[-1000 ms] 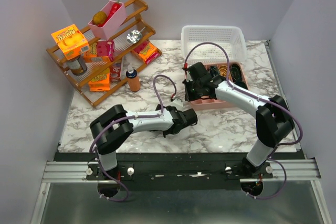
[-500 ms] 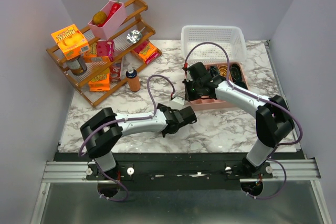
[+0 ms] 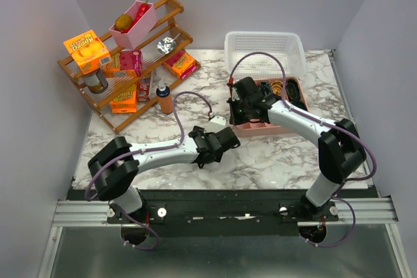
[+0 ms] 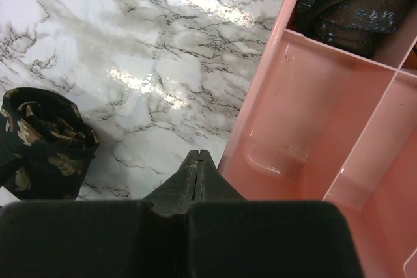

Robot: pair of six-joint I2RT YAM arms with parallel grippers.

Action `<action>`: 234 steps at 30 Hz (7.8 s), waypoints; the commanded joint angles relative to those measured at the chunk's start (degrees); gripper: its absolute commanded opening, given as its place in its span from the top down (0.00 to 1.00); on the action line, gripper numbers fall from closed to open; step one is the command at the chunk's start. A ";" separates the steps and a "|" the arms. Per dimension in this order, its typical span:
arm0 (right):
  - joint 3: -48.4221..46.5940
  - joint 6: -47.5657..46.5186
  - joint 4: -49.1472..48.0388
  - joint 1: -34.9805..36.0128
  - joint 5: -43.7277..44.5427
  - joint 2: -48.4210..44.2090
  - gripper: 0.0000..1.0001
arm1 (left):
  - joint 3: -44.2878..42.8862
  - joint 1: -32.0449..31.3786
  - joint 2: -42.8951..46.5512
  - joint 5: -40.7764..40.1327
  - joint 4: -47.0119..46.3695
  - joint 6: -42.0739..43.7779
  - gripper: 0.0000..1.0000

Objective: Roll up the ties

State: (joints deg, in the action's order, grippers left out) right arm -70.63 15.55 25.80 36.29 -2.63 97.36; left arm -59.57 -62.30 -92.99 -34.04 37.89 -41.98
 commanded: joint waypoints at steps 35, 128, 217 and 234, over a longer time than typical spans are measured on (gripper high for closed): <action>-2.32 5.54 -4.79 9.67 -23.99 7.14 0.38 | 40.13 45.34 29.62 58.38 -42.44 -4.25 0.05; 3.12 7.45 -21.65 -7.29 -54.66 -10.97 0.00 | 32.41 45.52 22.33 73.59 -84.99 -17.00 0.41; 7.44 29.19 -45.67 -4.65 -59.07 1.78 0.62 | 27.06 42.26 21.88 67.98 -80.18 -15.60 0.13; 2.70 17.43 -27.15 -9.22 -43.97 -2.26 0.72 | 16.60 42.88 30.67 44.16 -48.71 6.55 0.01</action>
State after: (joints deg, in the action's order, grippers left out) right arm -64.73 39.13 -9.91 29.04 -54.57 97.97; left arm -40.69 -19.62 -64.66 18.39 -19.70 -42.09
